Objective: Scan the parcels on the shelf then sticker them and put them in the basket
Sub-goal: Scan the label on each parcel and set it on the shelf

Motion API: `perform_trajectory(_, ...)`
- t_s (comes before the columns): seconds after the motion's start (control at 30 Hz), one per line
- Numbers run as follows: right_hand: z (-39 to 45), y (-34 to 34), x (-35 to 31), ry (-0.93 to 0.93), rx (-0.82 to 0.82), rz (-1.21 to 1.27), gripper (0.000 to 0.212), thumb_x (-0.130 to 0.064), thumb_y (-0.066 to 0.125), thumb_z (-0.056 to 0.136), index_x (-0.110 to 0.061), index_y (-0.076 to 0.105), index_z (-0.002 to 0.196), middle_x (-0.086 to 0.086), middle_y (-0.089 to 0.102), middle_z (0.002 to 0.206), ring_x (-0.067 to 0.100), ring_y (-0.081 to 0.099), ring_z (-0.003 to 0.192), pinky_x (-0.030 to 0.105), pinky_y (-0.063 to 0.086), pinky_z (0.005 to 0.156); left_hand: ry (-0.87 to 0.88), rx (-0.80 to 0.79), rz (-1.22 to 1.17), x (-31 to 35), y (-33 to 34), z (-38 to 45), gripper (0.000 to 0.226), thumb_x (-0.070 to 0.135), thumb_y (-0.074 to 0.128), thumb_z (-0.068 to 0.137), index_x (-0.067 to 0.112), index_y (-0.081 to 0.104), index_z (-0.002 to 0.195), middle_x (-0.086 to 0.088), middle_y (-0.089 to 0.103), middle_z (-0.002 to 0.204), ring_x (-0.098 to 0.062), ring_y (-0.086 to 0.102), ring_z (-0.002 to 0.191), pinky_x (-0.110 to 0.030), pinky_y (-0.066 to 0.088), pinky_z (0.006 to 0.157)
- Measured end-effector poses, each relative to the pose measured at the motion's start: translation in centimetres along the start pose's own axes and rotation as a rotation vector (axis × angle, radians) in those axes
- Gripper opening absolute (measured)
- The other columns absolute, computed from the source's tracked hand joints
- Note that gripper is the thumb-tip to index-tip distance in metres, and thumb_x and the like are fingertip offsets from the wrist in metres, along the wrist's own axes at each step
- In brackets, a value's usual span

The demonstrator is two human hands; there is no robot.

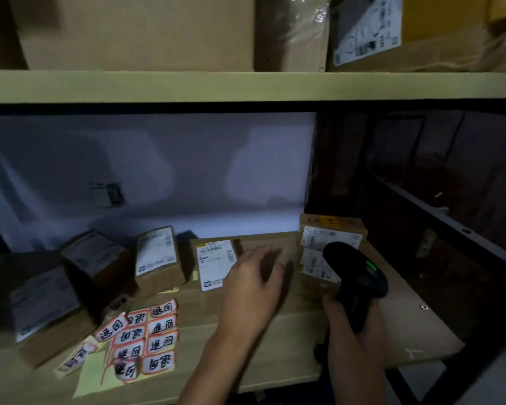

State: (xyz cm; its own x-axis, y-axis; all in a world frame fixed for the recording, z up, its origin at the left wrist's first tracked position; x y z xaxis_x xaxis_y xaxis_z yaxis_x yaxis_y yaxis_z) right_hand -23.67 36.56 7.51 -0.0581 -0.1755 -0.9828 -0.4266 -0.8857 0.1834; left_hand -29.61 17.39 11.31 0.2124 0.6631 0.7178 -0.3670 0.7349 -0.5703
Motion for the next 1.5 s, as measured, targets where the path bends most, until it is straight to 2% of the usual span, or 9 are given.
perform_trajectory(0.2, 3.5, -5.2, 0.4, -0.035, 0.164, -0.029, 0.047, -0.025, 0.069, 0.090, -0.038, 0.056, 0.134, -0.006, 0.066, 0.128, 0.020, 0.061, 0.117, 0.051, 0.049, 0.105, -0.052, -0.122, -0.070, 1.5, 6.6, 1.2, 0.026, 0.038, 0.067, 0.098, 0.035, 0.070, 0.123, 0.010, 0.075, 0.118, -0.013, 0.069, 0.109, -0.024, 0.048, 0.079)
perform_trajectory(0.4, 6.0, -5.5, 1.0, -0.017, 0.064, 0.004, 0.040, -0.019, 0.068, 0.093, -0.033, 0.063, 0.130, -0.021, 0.068, 0.114, -0.003, 0.059, 0.106, 0.033, 0.047, 0.091, -0.145, -0.179, -0.130, 0.2, 9.7, 1.2, 0.028, 0.049, 0.067, 0.095, 0.040, 0.062, 0.120, 0.018, 0.077, 0.110, -0.004, 0.072, 0.094, -0.033, 0.061, 0.083)
perform_trajectory(0.87, 2.7, -0.3, -0.3, -0.021, -0.065, -0.029, 0.041, -0.029, 0.073, 0.085, -0.051, 0.064, 0.118, -0.014, 0.075, 0.105, 0.020, 0.069, 0.103, 0.056, 0.058, 0.089, -0.099, 0.098, -0.500, 0.9, 0.1, 0.7, 0.065, 0.026, 0.087, 0.084, 0.043, 0.058, 0.140, 0.020, 0.060, 0.134, 0.012, 0.059, 0.121, -0.020, 0.047, 0.109)
perform_trajectory(1.0, -0.4, 2.6, -1.7, -0.027, -0.211, -0.017, 0.036, -0.022, 0.074, 0.086, -0.048, 0.067, 0.110, -0.002, 0.063, 0.068, 0.019, 0.057, 0.060, 0.034, 0.050, 0.054, -0.165, 0.177, -0.670, -1.3, -3.9, 0.5, 0.079, 0.020, 0.092, 0.078, 0.048, 0.055, 0.141, 0.011, 0.065, 0.137, -0.004, 0.069, 0.119, -0.035, 0.055, 0.106)
perform_trajectory(1.1, -2.8, 4.3, -1.5, -0.036, -0.321, -0.056, 0.041, -0.025, 0.075, 0.086, -0.045, 0.065, 0.120, -0.005, 0.055, 0.066, 0.014, 0.051, 0.047, 0.031, 0.043, 0.054, -0.197, 0.267, -0.851, -3.6, -6.7, 0.4, 0.070, -0.005, 0.086, 0.080, 0.024, 0.052, 0.135, 0.012, 0.079, 0.113, -0.003, 0.078, 0.098, -0.024, 0.062, 0.082)
perform_trajectory(1.23, -5.5, 6.1, -2.0, -0.164, -0.354, -0.115, 0.049, -0.024, 0.083, 0.080, -0.022, 0.067, 0.126, 0.005, 0.072, 0.099, 0.001, 0.069, 0.077, 0.011, 0.053, 0.069, -0.221, 0.327, -0.999, -5.9, -9.1, 0.2, 0.067, -0.007, 0.084, 0.082, 0.023, 0.057, 0.135, -0.003, 0.079, 0.123, -0.020, 0.076, 0.114, -0.043, 0.059, 0.100)
perform_trajectory(1.3, -6.3, 6.7, -3.1, -0.280, -0.301, -0.141, 0.062, -0.043, 0.082, 0.066, -0.004, 0.074, 0.113, 0.000, 0.073, 0.079, -0.010, 0.067, 0.070, 0.000, 0.047, 0.063, -0.224, 0.325, -1.041, -6.2, -9.6, -0.1, 0.069, -0.009, 0.077, 0.087, 0.026, 0.054, 0.143, -0.004, 0.080, 0.122, -0.022, 0.077, 0.113, -0.045, 0.056, 0.103)
perform_trajectory(1.4, -7.8, 7.6, -3.6, -0.246, -0.322, -0.138, 0.048, -0.036, 0.083, 0.069, -0.033, 0.073, 0.116, -0.015, 0.077, 0.085, -0.008, 0.068, 0.070, 0.004, 0.048, 0.061, -0.214, 0.296, -1.055, -6.0, -10.0, -0.6, 0.067, -0.009, 0.071, 0.091, 0.028, 0.055, 0.144, -0.005, 0.081, 0.121, -0.023, 0.077, 0.114, -0.038, 0.061, 0.095)
perform_trajectory(1.5, -8.3, 7.3, -3.2, -0.208, -0.304, -0.120, 0.046, -0.016, 0.085, 0.075, -0.032, 0.071, 0.117, -0.020, 0.075, 0.084, -0.006, 0.069, 0.069, 0.011, 0.051, 0.066, -0.219, 0.284, -1.049, -6.3, -10.3, -1.0, 0.075, -0.005, 0.081, 0.085, 0.029, 0.057, 0.148, -0.005, 0.078, 0.129, -0.018, 0.075, 0.119, -0.033, 0.061, 0.099)
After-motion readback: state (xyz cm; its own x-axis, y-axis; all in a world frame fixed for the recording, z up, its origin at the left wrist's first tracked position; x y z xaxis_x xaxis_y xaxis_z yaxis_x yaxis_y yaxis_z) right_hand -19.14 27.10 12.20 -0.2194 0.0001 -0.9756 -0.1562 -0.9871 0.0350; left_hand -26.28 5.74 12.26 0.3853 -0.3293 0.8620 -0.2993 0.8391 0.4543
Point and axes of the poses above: each hand's wrist, its own z-axis towards the middle knuckle, its own y-axis out of the palm, x = y × z, the point moved 10 cm from there along z, towards the middle knuckle
